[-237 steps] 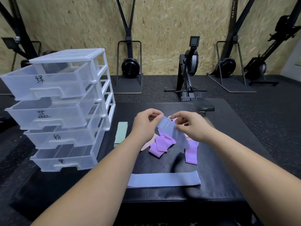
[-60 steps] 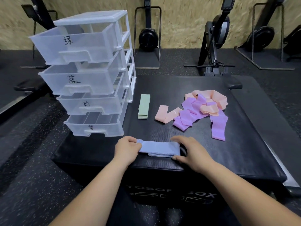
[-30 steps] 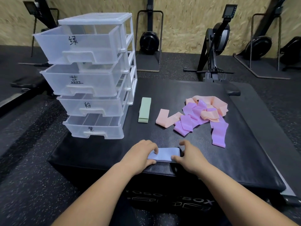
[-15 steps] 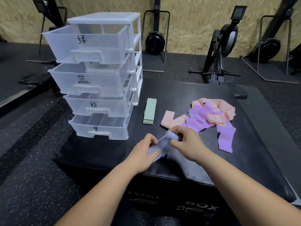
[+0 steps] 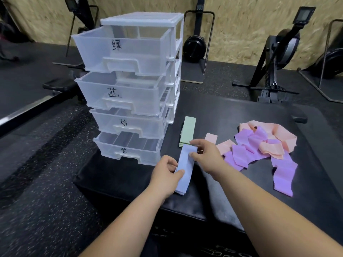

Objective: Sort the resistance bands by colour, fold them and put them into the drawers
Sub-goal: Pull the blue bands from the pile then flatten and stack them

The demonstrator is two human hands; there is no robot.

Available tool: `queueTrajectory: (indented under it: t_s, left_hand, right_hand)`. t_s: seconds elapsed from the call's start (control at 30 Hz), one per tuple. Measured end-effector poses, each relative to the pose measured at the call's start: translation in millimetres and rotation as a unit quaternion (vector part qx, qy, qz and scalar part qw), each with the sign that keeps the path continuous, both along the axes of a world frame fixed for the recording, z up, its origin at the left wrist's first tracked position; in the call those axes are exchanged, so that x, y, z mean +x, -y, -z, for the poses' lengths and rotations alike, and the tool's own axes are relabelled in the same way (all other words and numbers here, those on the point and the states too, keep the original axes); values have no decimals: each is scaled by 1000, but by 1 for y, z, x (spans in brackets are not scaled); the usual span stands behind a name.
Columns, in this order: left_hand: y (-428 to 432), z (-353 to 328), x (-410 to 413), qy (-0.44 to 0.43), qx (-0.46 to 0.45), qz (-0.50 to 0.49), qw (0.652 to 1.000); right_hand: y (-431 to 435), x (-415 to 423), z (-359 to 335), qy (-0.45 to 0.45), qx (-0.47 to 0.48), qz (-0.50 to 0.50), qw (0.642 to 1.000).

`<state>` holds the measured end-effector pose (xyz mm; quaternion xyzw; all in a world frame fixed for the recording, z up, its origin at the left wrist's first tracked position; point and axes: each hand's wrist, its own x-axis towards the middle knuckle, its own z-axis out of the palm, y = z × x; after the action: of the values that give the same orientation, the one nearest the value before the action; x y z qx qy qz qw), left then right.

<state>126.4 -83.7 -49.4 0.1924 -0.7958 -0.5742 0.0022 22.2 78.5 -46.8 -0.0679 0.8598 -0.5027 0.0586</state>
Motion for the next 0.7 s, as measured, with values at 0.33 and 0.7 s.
queueTrajectory:
  t_s: [0.33, 0.7]
  left_hand:
    - [-13, 22, -3, -59, -265, 31, 962]
    - [-16, 21, 0, -71, -303, 64, 948]
  right_hand:
    - [10, 1, 28, -152, 197, 8, 969]
    - [-28, 20, 29, -163, 156, 1, 974]
